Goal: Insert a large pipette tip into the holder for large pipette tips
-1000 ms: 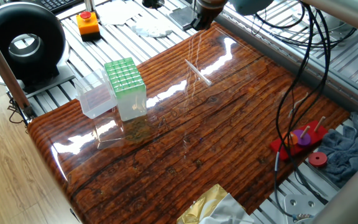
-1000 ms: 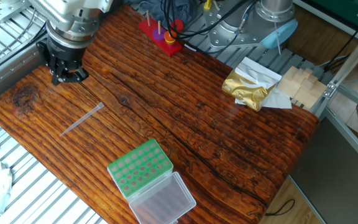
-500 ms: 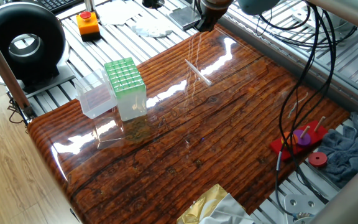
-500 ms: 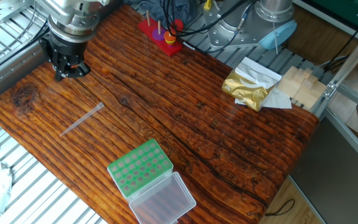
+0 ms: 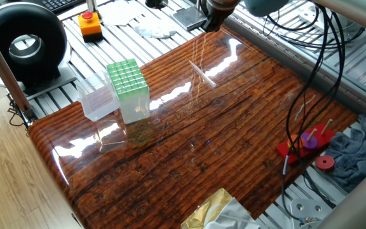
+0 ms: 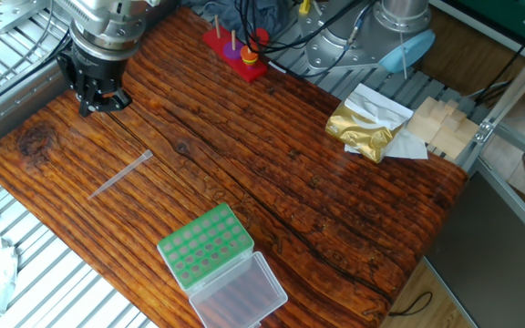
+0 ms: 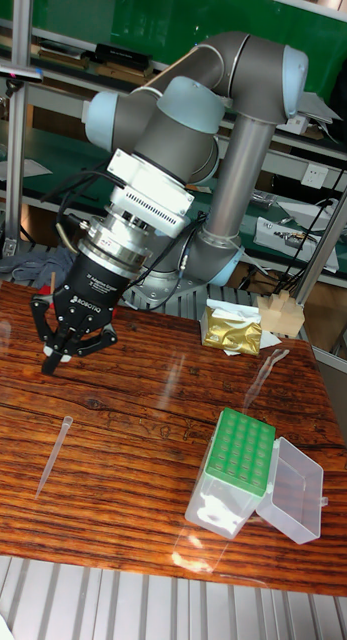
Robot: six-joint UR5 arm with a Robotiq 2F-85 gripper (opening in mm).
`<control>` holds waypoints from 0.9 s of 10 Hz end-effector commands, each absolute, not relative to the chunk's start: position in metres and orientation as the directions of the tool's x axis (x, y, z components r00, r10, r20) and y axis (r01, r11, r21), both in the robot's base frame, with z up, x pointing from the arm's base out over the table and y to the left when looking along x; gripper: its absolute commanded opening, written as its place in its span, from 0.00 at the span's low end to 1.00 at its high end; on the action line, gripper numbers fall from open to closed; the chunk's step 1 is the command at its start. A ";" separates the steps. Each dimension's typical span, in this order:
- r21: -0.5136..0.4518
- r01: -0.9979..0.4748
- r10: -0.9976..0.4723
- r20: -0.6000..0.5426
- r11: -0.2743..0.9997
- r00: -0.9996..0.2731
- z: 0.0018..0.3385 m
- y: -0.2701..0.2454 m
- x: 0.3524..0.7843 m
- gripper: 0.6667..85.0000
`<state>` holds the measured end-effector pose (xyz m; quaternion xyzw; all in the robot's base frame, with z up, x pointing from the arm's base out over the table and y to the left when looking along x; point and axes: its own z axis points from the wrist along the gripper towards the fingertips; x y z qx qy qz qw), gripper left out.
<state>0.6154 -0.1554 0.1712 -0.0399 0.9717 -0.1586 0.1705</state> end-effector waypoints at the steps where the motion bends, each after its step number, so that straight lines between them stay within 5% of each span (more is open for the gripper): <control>1: -0.275 0.056 -0.055 -0.377 0.960 -0.924 0.174 -0.152 0.624 0.00; 5: -0.125 0.161 0.095 -0.420 0.979 -0.903 0.170 -0.127 0.629 0.00; 9: -0.221 0.159 0.058 -0.403 0.962 -0.913 0.173 -0.150 0.623 0.00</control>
